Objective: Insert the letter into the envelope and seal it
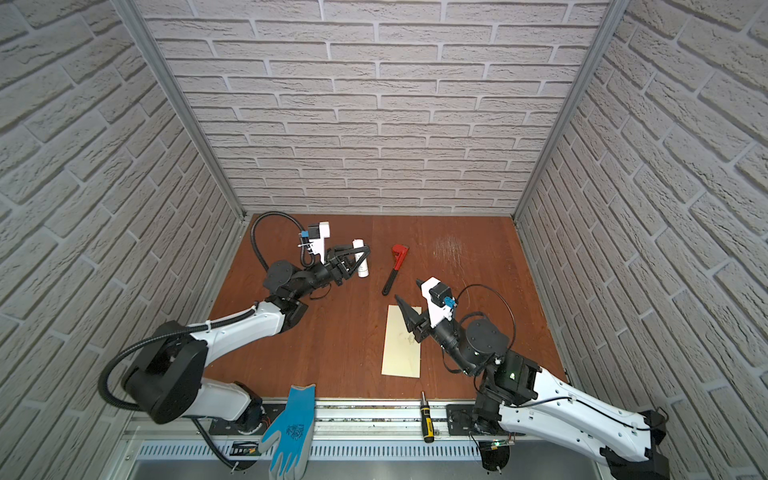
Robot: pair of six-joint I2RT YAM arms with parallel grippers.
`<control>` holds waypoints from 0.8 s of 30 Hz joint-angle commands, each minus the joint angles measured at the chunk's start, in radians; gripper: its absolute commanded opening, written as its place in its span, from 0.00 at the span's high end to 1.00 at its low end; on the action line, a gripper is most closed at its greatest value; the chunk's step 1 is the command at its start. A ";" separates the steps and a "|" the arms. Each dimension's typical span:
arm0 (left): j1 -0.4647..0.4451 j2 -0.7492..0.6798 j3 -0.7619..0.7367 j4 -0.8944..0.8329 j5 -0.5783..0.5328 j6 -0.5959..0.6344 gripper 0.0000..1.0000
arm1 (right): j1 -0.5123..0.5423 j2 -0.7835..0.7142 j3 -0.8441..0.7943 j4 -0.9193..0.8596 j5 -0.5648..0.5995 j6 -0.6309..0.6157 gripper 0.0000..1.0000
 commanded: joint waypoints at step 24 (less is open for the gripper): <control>-0.108 0.040 0.069 0.189 0.117 -0.041 1.00 | -0.237 0.265 0.005 0.284 -0.541 0.200 0.40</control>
